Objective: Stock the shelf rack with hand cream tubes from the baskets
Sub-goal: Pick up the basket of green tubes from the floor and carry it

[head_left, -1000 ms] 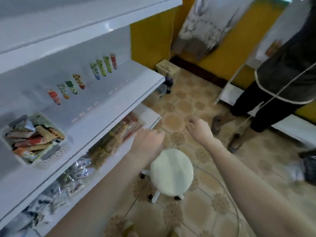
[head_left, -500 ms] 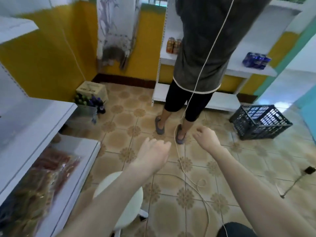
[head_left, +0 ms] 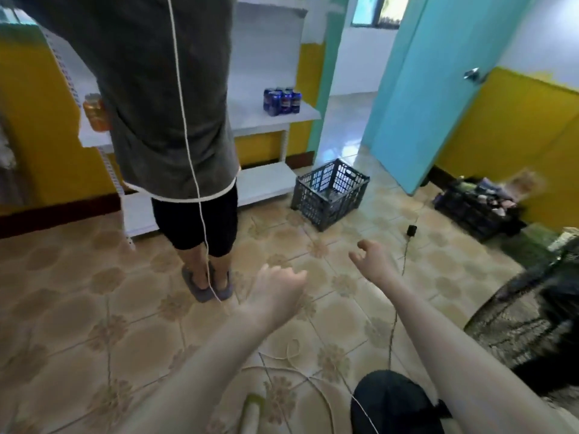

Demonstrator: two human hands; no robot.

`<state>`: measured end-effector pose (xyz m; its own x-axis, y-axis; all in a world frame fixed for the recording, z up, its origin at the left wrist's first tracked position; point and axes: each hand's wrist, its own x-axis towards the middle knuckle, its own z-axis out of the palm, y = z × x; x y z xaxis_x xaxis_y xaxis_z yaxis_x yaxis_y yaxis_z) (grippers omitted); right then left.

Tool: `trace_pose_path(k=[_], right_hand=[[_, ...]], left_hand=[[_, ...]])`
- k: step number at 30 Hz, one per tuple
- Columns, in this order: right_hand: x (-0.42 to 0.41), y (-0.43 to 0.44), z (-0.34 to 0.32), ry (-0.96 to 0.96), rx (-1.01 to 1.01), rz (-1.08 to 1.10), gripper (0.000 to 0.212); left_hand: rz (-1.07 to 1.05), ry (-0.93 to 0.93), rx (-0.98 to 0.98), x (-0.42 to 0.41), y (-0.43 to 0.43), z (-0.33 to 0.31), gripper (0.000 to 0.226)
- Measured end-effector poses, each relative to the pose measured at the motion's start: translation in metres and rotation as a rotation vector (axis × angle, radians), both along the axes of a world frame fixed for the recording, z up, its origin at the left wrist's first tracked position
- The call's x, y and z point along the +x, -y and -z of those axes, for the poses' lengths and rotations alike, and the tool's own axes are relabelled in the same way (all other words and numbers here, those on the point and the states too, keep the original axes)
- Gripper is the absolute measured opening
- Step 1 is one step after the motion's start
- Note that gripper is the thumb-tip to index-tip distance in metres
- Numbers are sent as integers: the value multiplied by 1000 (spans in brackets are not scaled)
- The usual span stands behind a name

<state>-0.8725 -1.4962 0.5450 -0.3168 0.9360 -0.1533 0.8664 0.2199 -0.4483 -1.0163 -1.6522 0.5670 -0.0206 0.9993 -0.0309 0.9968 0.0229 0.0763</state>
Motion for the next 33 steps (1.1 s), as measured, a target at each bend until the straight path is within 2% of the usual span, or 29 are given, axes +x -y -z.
trace_pose_path(k=[14,20,27,33], right_hand=[[16,-201,-24,8,-12,399,46],[50,-262,-23,33,-14,519,45],[105,-377,-14,22,10,608,46],[184,-494,-26,1,11,674,47]], left_hand=[[405,-11,64,-31,-274,-23,23],[555,4,67,-1,-361,-18,25],[646,-5,59,50,-487,-7,21],[647,127,-36,123,-614,-28,23]])
